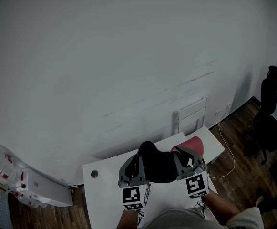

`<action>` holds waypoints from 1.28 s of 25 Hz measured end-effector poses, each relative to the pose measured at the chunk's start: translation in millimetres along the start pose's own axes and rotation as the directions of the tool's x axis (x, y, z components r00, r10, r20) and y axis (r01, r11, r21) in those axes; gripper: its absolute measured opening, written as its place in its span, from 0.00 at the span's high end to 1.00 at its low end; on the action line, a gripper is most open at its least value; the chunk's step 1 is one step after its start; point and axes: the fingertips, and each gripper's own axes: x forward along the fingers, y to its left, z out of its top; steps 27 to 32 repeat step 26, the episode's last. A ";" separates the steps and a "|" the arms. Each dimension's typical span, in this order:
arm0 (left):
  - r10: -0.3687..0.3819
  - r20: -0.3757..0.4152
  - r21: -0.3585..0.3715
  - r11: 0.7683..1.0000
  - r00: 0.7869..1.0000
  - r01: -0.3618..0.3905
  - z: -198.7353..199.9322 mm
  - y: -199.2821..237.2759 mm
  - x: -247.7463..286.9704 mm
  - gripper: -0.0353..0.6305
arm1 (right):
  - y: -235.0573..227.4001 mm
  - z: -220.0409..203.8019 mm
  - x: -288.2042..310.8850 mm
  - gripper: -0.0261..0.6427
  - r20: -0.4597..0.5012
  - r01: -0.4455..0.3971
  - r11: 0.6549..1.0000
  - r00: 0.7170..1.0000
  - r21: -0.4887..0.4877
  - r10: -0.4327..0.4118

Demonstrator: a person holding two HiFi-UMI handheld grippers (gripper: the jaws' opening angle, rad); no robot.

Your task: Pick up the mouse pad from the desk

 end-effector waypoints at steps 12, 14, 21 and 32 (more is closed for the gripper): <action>-0.024 -0.006 -0.016 1.000 1.000 0.024 -1.9 -7.8 -0.1 0.91 | -6.3 -1.6 -5.1 0.89 0.038 0.021 0.999 0.999 0.033 -0.022; -0.024 -0.004 -0.014 1.000 1.000 0.024 -1.3 -8.3 0.8 0.91 | -6.5 -2.0 -5.2 0.89 0.037 0.023 0.999 0.999 0.031 -0.024; -0.028 -0.005 -0.019 0.999 1.000 0.028 -1.0 -11.2 -0.4 0.91 | -8.3 -4.1 -7.9 0.89 0.029 0.026 0.999 0.999 0.031 -0.027; -0.038 -0.014 -0.012 0.999 0.999 0.038 -1.6 -14.9 0.4 0.91 | -8.8 -1.8 -9.0 0.89 0.031 0.025 0.999 0.999 0.032 -0.026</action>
